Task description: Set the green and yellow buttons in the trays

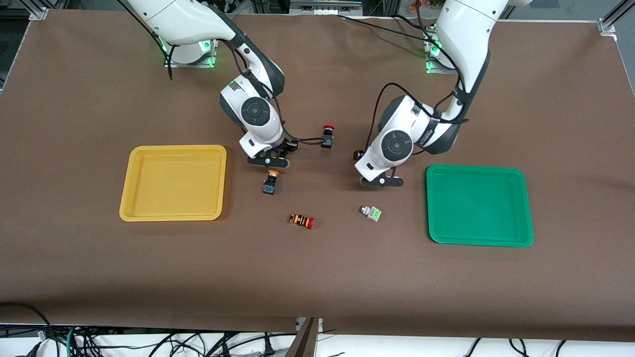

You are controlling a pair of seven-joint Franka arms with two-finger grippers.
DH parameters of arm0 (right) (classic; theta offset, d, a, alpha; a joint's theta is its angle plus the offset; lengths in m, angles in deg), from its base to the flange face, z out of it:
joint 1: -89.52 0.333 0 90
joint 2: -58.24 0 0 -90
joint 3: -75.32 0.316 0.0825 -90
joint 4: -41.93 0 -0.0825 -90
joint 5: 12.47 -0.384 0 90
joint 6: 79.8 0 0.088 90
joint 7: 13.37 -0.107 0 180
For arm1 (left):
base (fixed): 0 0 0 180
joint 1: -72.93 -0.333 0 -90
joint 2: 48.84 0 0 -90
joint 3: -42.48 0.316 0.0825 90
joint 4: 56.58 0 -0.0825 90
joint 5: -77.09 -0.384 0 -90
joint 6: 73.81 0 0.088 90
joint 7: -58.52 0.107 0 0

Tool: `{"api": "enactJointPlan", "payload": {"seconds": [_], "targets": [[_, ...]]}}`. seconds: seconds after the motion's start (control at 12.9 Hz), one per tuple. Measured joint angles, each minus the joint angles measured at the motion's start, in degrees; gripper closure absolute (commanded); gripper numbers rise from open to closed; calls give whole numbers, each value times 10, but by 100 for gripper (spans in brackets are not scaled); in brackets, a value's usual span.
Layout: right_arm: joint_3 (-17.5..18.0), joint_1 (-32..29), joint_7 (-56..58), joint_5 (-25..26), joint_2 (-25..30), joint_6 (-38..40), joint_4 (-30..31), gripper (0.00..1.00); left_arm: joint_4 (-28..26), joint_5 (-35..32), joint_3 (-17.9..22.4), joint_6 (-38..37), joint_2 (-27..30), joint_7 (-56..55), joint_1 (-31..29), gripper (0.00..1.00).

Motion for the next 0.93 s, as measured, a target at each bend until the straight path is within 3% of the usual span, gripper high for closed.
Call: {"api": "enactJointPlan", "payload": {"seconds": [0.23, 0.31, 0.39, 0.46, 0.54, 0.7, 0.77, 0.93], "targets": [[-1, -18, 42, 3, 26, 82, -36, 100, -17, -16, 0, 31, 0, 1, 6, 0], [-3, -36, 80, 4, 44, 123, -43, 100, -20, -26, 0, 32, 0, 1, 7, 6], [-12, -57, 126, 4, 62, 157, -45, 100, -23, -32, 0, 32, -1, 1, 9, 20], [-31, -74, 177, 4, 76, 180, -44, 100, -27, -35, 0, 33, -3, 1, 12, 25], [-60, -86, 228, 4, 84, 192, -44, 100, -29, -40, 0, 37, -6, 1, 15, 38], [-121, -102, 318, 4, 86, 196, -39, 100, -30, -53, 0, 46, -14, 1, 19, 79], [-147, -110, 351, 4, 85, 196, -34, 100, -30, -56, 0, 48, -16, 1, 19, 93], [-185, -125, 395, 4, 81, 193, -19, 100, -27, -56, 0, 47, -15, 1, 20, 96]]}}
